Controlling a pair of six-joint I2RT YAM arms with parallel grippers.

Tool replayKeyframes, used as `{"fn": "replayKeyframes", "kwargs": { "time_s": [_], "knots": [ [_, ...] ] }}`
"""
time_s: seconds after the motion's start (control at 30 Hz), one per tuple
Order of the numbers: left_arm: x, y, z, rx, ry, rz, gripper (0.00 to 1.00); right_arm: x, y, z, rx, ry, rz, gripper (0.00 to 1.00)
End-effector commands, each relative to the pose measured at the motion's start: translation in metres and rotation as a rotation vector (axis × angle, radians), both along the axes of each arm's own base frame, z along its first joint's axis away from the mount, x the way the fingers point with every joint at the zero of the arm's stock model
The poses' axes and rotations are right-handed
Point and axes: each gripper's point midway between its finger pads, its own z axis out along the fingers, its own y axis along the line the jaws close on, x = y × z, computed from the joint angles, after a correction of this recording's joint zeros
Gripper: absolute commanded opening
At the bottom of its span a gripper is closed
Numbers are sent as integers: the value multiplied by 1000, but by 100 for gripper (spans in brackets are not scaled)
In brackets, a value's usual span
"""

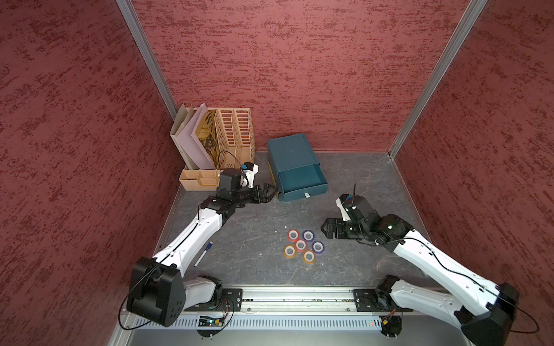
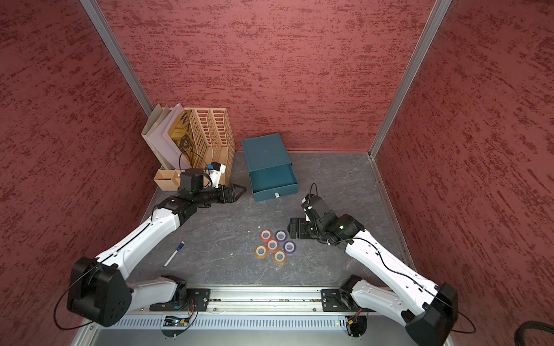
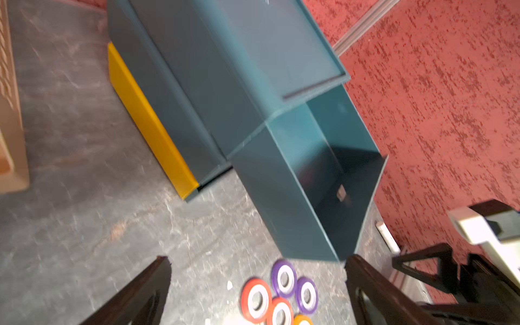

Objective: Place the transparent tape into the drawer according to color
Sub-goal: Pick up the tape at the center of the board.

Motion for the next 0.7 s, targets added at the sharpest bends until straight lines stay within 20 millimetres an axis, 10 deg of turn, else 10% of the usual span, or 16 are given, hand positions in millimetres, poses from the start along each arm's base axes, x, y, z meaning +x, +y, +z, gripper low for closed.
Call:
{"fn": "replayKeyframes", "kwargs": {
  "time_s": [0.0, 0.67],
  "knots": [
    [-20, 1, -5, -11, 25, -23, 100, -19, -15, -27, -119, 88, 30, 89],
    [-51, 0, -34, -57, 126, -41, 100, -2, 17, -101, -239, 121, 24, 69]
  ]
}}
